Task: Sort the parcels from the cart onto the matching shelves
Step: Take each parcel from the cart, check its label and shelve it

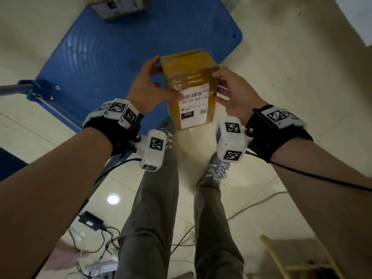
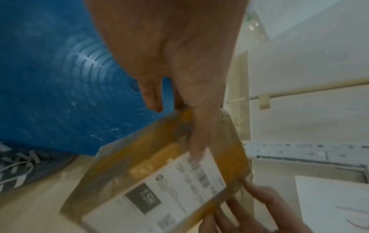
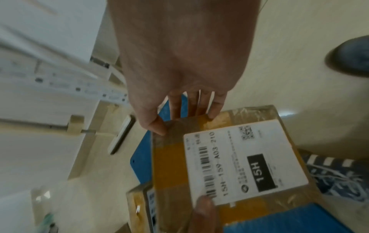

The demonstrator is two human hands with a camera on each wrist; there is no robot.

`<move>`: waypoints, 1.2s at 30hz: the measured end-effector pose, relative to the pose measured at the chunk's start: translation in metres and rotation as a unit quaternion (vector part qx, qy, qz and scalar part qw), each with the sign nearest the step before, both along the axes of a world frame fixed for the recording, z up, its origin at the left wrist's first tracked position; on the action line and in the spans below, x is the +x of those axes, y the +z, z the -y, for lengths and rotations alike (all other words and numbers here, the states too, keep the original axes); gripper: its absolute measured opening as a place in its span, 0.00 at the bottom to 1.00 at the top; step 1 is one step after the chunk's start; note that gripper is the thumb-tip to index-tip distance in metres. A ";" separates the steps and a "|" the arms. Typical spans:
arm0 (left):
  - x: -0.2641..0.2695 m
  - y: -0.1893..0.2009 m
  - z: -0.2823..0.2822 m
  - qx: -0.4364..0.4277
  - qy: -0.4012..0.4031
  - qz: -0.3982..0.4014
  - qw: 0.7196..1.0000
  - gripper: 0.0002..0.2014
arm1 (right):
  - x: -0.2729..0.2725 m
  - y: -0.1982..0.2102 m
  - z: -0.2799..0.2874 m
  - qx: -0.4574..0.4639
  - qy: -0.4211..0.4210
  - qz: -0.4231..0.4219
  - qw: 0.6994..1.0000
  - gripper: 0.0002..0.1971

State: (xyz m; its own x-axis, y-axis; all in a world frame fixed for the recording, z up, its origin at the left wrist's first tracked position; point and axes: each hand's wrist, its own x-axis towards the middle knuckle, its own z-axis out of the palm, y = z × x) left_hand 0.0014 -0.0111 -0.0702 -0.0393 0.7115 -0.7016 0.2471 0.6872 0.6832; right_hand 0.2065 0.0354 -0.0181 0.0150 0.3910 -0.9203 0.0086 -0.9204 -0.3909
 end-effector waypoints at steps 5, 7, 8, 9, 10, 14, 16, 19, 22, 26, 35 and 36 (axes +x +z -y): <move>0.051 0.019 -0.011 -0.063 0.001 0.056 0.996 0.43 | 0.074 0.008 0.043 -0.024 -0.075 -0.002 0.997 0.09; 0.072 0.027 -0.013 -0.101 0.019 0.085 0.991 0.37 | 0.095 0.012 0.068 -0.030 -0.079 -0.033 0.996 0.13; 0.083 0.030 -0.013 -0.119 0.025 0.087 0.989 0.35 | 0.103 0.015 0.081 -0.035 -0.077 -0.054 0.995 0.15; 0.093 0.034 -0.013 -0.138 0.025 0.081 0.987 0.34 | 0.110 0.018 0.092 -0.041 -0.079 -0.068 0.994 0.16; 0.103 0.038 -0.012 -0.156 0.020 0.071 0.985 0.35 | 0.116 0.021 0.102 -0.048 -0.091 -0.078 0.992 0.17; 0.140 0.047 -0.003 -0.219 -0.005 0.033 0.975 0.39 | 0.133 0.027 0.137 -0.052 -0.195 -0.096 0.975 0.25; 0.151 0.052 0.003 -0.226 -0.029 0.027 0.973 0.37 | 0.139 0.030 0.148 -0.049 -0.227 -0.109 0.967 0.22; 0.166 0.059 0.015 -0.224 -0.066 0.051 0.971 0.43 | 0.149 0.032 0.160 -0.047 -0.256 -0.121 0.958 0.20; 0.181 0.062 0.027 -0.233 -0.050 0.096 0.966 0.51 | 0.155 0.032 0.164 -0.054 -0.270 -0.125 0.953 0.24; 0.198 0.067 0.040 -0.240 -0.034 0.119 0.963 0.49 | 0.167 0.034 0.163 -0.053 -0.253 -0.112 0.959 0.25; 0.209 0.064 0.044 -0.361 0.044 0.190 0.912 0.20 | 0.206 0.030 0.168 -0.083 -0.310 -0.108 0.941 0.39; 0.209 0.061 0.045 -0.366 0.048 0.204 0.907 0.20 | 0.209 0.029 0.168 -0.086 -0.308 -0.102 0.942 0.37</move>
State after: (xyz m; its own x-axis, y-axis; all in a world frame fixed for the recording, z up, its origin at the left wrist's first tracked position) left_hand 0.2100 -0.0557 -0.0088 0.2923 0.0558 -0.9547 -0.0074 0.9984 0.0561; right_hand 0.4151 -0.1329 0.0106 0.0066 0.2101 -0.9777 -0.6066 -0.7764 -0.1709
